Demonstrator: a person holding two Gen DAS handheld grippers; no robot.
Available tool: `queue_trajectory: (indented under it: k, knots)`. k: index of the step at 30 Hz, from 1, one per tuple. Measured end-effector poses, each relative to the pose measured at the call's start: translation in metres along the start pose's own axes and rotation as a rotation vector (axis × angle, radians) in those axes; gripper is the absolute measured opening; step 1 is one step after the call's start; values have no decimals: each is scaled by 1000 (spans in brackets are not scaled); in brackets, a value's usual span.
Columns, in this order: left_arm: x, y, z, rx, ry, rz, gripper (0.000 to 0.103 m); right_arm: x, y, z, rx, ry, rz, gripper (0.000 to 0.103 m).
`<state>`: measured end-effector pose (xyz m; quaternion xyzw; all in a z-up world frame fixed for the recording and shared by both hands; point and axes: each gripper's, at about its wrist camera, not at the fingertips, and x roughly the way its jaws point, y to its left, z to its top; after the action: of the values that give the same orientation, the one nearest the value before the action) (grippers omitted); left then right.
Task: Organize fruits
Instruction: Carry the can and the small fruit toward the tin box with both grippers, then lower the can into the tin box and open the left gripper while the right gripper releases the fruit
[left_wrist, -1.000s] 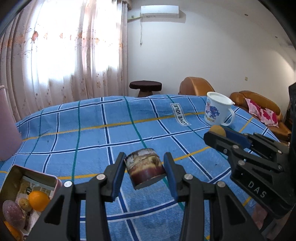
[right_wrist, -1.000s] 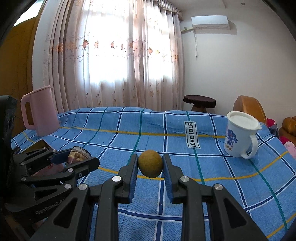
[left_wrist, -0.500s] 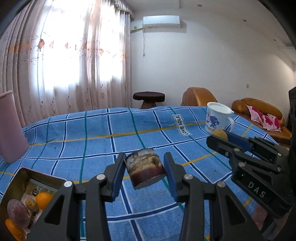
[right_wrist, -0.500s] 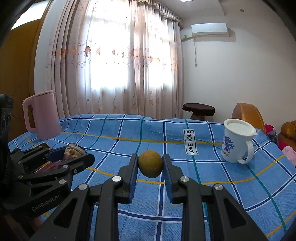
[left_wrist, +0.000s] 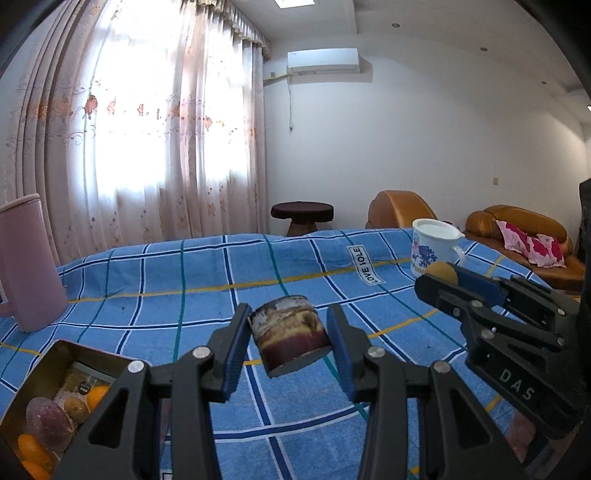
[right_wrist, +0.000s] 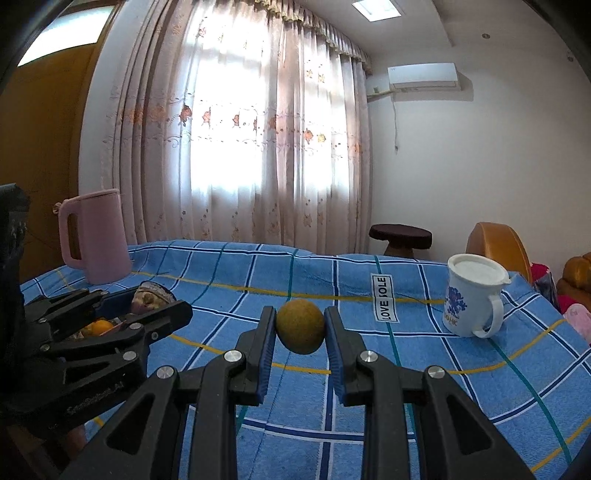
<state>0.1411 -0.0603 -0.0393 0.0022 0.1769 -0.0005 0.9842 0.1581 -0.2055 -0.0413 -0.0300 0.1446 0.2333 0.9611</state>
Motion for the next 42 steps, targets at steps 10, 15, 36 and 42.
queue_trajectory:
  k: [10,15,36,42]
  knots:
    - [-10,6,-3,-14,-5,-11,44,-6,10,-1,-1,11,10,28]
    - [-18,14,-6,-21,12,-23,44,-8,20,-3,4,34,37,28]
    - [-85,118,-20,-123,79,66,44,7,143,25,-40,107,330,28]
    - [-95,151,-29,-158,96,122,44,16,181,25,-89,130,389,28]
